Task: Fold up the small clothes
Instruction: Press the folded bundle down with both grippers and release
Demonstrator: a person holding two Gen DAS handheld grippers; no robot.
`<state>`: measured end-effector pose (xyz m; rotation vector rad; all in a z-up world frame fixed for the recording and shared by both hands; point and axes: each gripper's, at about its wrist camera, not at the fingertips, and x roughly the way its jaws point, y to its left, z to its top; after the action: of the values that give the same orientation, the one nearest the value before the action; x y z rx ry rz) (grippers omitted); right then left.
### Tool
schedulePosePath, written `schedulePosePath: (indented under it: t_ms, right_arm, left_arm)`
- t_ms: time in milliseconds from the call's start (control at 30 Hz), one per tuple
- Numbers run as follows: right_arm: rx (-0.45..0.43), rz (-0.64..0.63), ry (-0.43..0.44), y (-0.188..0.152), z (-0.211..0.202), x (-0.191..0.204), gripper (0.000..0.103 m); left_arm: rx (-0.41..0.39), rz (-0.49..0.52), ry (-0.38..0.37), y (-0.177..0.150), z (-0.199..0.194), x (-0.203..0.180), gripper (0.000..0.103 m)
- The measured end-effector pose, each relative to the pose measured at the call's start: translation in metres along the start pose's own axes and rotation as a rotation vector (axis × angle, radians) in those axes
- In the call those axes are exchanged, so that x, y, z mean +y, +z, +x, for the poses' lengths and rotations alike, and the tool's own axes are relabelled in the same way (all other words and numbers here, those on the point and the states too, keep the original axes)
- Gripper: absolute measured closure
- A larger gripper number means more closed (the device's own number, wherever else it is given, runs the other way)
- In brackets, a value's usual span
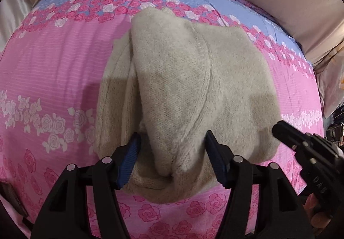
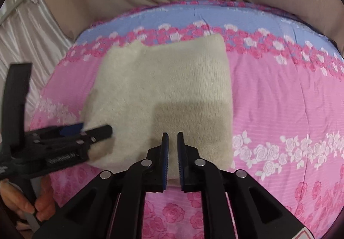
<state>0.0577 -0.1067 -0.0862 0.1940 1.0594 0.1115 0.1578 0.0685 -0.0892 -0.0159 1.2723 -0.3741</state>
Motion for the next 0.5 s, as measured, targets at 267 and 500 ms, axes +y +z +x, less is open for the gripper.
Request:
schedulePosePath:
  t_ms: [267, 500]
  right_arm:
    - [-0.015, -0.008, -0.002, -0.003, -0.010, -0.004, 0.095]
    - [0.007, 0.030, 0.030, -0.006, -0.012, -0.014, 0.096]
  left_arm:
    - [0.004, -0.008, 0.017, -0.001, 0.000, -0.005, 0.044]
    - [-0.017, -0.025, 0.031, -0.007, -0.010, -0.009, 0.045]
